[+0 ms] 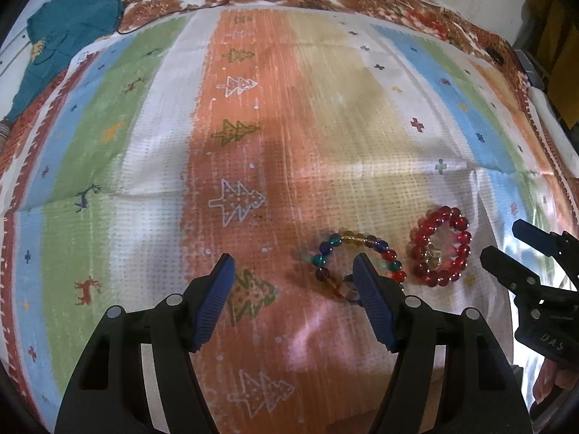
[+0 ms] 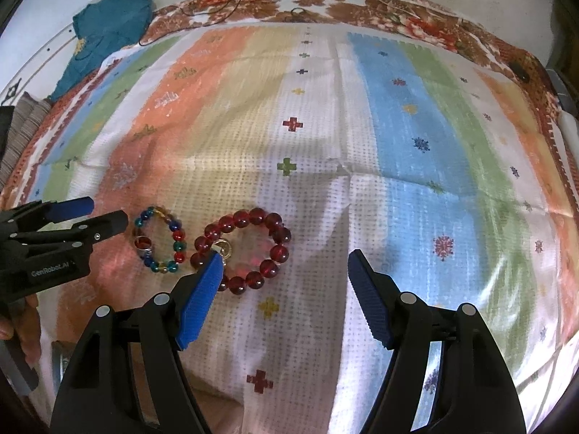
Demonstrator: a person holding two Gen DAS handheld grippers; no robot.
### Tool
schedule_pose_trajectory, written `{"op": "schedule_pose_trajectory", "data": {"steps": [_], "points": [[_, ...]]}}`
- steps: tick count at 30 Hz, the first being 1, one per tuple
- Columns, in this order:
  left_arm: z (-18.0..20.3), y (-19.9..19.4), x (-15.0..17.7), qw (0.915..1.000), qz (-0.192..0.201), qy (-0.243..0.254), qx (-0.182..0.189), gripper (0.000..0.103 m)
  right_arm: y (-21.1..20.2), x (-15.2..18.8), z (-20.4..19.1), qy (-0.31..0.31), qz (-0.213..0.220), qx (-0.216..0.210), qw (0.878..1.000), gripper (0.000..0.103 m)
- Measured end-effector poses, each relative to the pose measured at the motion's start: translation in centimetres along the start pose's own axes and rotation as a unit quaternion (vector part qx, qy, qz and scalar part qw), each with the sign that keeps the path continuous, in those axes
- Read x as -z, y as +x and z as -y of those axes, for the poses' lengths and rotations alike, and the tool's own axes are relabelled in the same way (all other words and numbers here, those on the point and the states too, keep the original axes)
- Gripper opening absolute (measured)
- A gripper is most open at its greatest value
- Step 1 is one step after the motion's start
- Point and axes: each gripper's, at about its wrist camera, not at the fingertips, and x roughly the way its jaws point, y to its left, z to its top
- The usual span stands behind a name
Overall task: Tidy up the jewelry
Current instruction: 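Move the left tool to the multicolour bracelet while the right tool nears the red bracelet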
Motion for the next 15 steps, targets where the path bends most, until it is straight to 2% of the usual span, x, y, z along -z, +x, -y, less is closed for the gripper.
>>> {"op": "schedule_pose_trajectory", "data": {"steps": [6,15], "points": [[0.0,0.7,-0.5,1.0000,0.000,0.004,-0.001,0.068,1.1,-0.1,0.2,0.003,-0.008,-0.010,1.000,0.071],[0.2,2.4,-0.6,0.9998,-0.014,0.016,-0.006,0.067,2.3,-0.1,0.1,-0.002,-0.016,-0.001,1.000,0.071]]}}
